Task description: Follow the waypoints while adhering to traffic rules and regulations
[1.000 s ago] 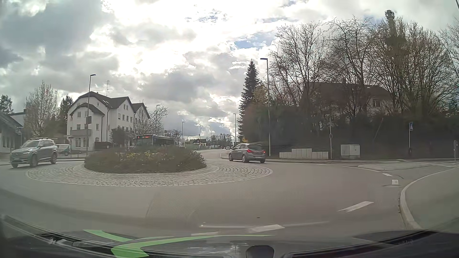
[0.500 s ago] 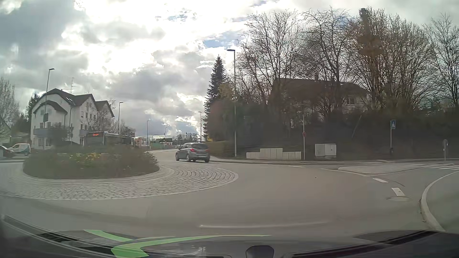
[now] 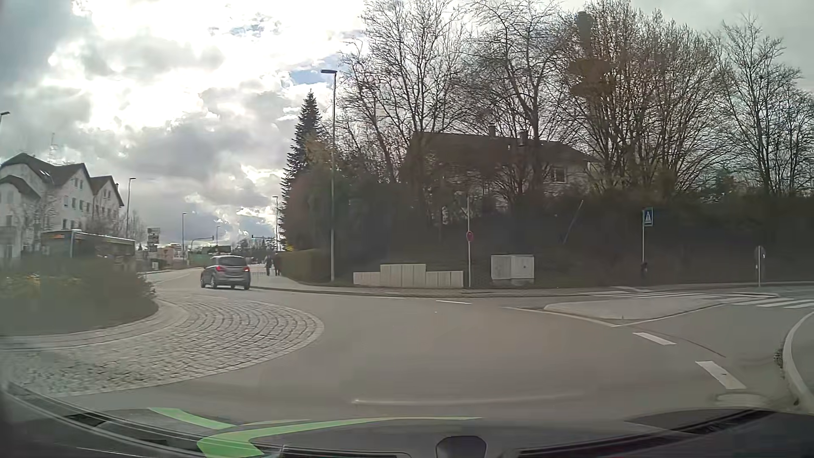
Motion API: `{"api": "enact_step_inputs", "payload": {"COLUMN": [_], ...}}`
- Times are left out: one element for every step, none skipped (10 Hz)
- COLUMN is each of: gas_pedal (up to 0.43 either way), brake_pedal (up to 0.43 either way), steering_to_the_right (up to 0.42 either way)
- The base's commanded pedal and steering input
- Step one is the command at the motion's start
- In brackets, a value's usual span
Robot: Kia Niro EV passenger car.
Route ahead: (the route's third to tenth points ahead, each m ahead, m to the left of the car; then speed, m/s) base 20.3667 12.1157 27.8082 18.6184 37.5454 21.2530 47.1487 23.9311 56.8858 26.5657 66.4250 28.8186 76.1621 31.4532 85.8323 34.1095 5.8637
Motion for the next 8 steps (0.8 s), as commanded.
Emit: {"api": "enact_step_inputs", "payload": {"gas_pedal": [0.110, 0.110, 0.110, 0.110, 0.110, 0.110, 0.110, 0.110], "brake_pedal": [0.000, 0.000, 0.000, 0.000, 0.000, 0.000, 0.000, 0.000], "steering_to_the_right": [0.209, 0.183, 0.149, 0.103, 0.057, 0.015, -0.029, -0.078]}}
